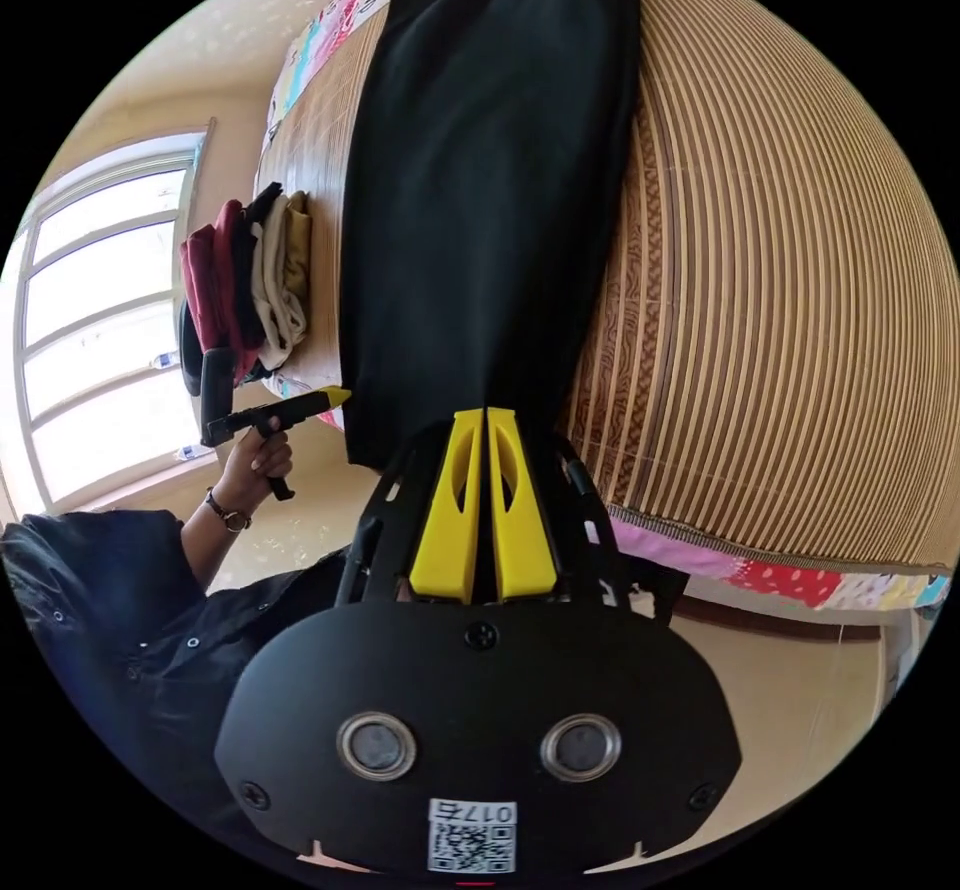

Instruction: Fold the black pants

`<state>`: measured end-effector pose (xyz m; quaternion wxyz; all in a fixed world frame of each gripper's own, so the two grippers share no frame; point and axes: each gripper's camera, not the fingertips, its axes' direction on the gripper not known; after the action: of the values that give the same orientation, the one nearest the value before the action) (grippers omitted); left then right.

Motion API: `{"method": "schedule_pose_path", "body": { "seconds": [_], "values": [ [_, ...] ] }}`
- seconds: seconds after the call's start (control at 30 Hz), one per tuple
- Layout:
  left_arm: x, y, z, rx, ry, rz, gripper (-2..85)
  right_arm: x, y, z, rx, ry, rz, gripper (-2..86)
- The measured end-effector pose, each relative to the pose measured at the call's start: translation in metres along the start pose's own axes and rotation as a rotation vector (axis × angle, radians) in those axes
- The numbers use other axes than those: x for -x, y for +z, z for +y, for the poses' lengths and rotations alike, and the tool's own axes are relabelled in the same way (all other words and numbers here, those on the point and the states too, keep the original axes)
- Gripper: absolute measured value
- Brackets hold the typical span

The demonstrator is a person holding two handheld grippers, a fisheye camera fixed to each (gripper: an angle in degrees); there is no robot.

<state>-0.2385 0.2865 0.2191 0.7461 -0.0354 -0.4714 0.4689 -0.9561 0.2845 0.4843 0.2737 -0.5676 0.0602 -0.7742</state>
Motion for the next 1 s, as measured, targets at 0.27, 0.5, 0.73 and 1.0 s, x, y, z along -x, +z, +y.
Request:
{"method": "schedule_pose_path", "body": {
  "seconds": [0.27,0.5,0.73,1.0],
  "values": [
    [-0.032,-0.006,0.014,0.021,-0.008,0.014,0.2,-0.02,-0.037,0.013,-0.069,0.046,0.129,1.4],
    [-0.052,-0.036,0.002,-0.088,-0.173,-0.158,0.2,-0.053,-0.037,-0.021,0.025,0.138,-0.077,4.8],
    [-0.049,-0.057,-0.042,-0.106,-0.084,-0.02,7.6,-0.085,-0.06,-0.07,0.033,0.182,0.052,8.5],
    [-0.053,-0.004,-0.068,0.201,0.012,-0.021,2.2,-0.137,-0.054,-0.12,0.259,0.179,0.026,4.6]
  ]
}}
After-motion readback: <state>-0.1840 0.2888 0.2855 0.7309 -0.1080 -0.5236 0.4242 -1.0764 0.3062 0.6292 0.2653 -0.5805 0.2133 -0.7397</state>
